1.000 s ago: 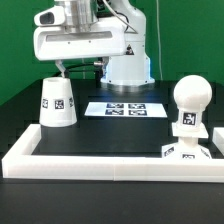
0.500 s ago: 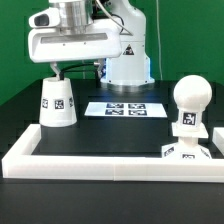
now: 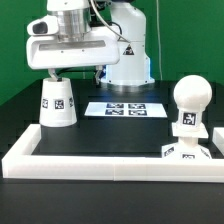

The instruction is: Assemble lamp

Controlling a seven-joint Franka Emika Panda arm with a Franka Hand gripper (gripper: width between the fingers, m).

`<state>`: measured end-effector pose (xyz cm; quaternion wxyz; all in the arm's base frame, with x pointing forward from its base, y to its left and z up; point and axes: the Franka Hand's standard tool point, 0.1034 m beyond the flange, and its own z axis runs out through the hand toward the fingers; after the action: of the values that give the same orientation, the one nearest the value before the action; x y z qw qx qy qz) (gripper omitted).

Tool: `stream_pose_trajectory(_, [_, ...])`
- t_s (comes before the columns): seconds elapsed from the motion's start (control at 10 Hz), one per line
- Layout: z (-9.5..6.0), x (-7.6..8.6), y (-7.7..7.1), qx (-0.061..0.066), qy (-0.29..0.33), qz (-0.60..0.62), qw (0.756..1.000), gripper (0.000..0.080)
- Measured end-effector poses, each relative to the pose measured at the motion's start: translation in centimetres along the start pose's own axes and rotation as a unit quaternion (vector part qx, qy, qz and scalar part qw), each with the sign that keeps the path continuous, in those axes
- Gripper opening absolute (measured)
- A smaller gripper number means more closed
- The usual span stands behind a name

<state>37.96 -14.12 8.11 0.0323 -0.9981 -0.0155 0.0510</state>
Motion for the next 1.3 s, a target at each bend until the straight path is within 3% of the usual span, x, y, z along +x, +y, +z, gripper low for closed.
stream_pose_trajectory(0.3, [0.0, 0.0, 0.0, 0.0, 0.0, -0.001, 1.0, 0.0283])
stream_pose_trajectory(0.4, [0.0, 0.0, 0.0, 0.0, 0.0, -0.001, 1.0, 0.0283])
stream_pose_trajectory(0.6, [-0.1, 0.1, -0.1, 0.0, 0.001, -0.001, 1.0, 0.005])
stream_pose_trajectory(1.1, [-0.1, 0.1, -0.3, 0.002, -0.001, 0.003, 1.0, 0.0047])
stream_pose_trajectory(1.3, [-1.6, 0.4, -2.8, 0.025, -0.017, 0.026, 0.999, 0.0047])
